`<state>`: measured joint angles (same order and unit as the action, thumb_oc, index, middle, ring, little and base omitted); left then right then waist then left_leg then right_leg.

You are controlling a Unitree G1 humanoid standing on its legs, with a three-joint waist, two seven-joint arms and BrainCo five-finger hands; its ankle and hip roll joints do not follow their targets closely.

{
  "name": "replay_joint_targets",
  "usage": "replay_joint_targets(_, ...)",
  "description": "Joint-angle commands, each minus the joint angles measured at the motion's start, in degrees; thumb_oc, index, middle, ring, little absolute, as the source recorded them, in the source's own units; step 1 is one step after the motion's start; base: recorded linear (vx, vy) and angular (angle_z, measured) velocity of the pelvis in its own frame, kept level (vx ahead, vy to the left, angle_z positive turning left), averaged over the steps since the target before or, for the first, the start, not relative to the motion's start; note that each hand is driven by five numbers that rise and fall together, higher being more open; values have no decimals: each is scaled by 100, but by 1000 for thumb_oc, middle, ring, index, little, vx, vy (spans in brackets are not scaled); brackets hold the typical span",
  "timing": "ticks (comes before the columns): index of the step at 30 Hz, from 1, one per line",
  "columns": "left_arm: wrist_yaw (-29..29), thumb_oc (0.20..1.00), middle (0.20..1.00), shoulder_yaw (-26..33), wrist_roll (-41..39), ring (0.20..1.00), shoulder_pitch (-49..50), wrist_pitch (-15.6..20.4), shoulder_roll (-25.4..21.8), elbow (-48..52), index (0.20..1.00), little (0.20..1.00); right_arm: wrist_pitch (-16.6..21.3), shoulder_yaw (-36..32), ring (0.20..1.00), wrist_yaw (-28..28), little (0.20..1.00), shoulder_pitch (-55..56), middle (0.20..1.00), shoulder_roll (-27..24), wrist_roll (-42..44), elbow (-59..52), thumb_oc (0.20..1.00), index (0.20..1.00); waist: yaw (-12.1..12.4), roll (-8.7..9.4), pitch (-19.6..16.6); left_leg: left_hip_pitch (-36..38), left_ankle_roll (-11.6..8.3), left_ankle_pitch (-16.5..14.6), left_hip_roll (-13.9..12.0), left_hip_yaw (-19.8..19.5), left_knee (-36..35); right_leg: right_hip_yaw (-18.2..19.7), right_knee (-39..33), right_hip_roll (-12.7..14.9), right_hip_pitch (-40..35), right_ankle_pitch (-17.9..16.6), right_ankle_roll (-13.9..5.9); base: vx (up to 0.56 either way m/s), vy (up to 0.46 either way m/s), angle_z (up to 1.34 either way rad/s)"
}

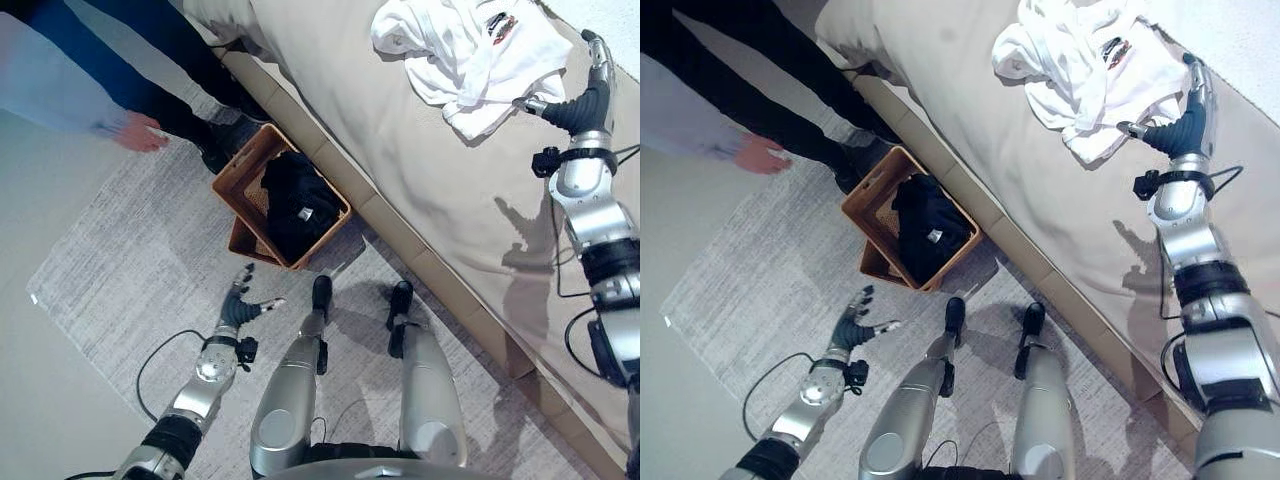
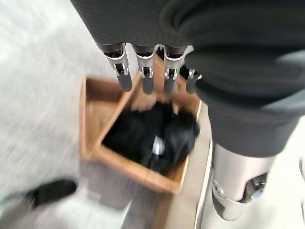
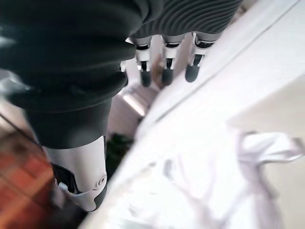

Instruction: Pick up clothes into the bucket

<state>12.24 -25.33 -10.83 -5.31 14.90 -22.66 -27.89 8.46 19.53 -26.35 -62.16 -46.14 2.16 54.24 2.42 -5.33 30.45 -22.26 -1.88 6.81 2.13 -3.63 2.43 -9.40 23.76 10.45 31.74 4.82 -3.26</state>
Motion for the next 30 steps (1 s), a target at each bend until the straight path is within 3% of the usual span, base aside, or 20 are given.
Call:
replay_joint_targets(1,-375,1000,1000,-488,-14,1000,-1,89,1,156,1000,1000,-82,710,1000,-14,1000,-947,1000,-509,-130,569,1000,1000,27,-125,-66,111,-24,-242,-78,-232,111,-120,171,162,-77,70,-241,3,-74,6)
replay_joint_targets(7,-272,1000,1000,-919,-386,1000,-105,120,221,58,1000,1000,-197,1675,1000,-299,1000,-2329,1000,-563,-417,1570,1000,1000,130,-265,-66,-401,-79,-82,-118,-407,10,-127,581,186,677,186,-204,-7,-87,12)
replay_joint_targets(10,-177,1000,1000,-977,-428,1000,-173,145,195,70,1000,1000,-219,2075,1000,-451,1000,-2799,1000,-671,-574,1674,1000,1000,177,-329,-66,-641,-100,-22,-108,-452,2,-114,744,215,999,223,-198,17,-58,12)
replay_joint_targets(11,-136,1000,1000,-980,-468,1000,-169,154,197,109,1000,1000,-237,2192,1000,-492,1000,-2886,1000,-700,-629,1691,1000,1000,177,-327,-66,-583,-119,-134,-85,-482,-30,-55,881,240,1029,434,-250,85,-53,10)
replay_joint_targets(17,82,1000,1000,-896,-715,1000,-188,273,184,229,1000,1000,-309,2748,1000,-632,1000,-3417,1000,-760,-848,1703,1000,1000,241,-371,-66,-990,-116,-107,-37,-561,64,-54,1124,313,1480,507,-247,20,-26,12)
replay_joint_targets(23,146,1000,1000,-905,-906,1000,-212,353,103,543,1000,1000,-352,3112,1000,-561,1000,-3859,1000,-746,-814,1826,1000,1000,311,-360,-66,-1323,-103,-112,23,-606,194,-46,1243,360,1808,502,-254,0,-18,7)
replay_joint_targets(30,112,1000,1000,-910,-1113,1000,-188,341,34,845,1000,1000,-404,3454,1000,-74,1000,-4250,1000,-759,-486,2051,1000,1000,379,-310,-66,-1652,-100,-92,90,-685,280,-104,1383,469,2103,532,-264,6,-14,10)
